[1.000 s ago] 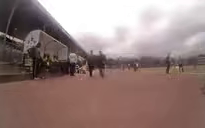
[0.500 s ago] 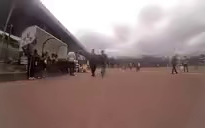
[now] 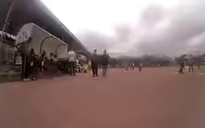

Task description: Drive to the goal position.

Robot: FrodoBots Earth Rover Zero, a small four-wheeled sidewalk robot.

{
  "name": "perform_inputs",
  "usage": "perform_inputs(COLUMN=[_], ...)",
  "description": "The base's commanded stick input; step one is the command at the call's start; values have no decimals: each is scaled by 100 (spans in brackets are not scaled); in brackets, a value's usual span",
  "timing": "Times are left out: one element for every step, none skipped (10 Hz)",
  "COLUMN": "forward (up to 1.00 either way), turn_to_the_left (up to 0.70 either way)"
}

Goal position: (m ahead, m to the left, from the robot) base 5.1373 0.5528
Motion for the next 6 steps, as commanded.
perform_inputs(forward=[100,100,100,100,100,100], turn_to_the_left=[0,0,0,-27,-27,-27])
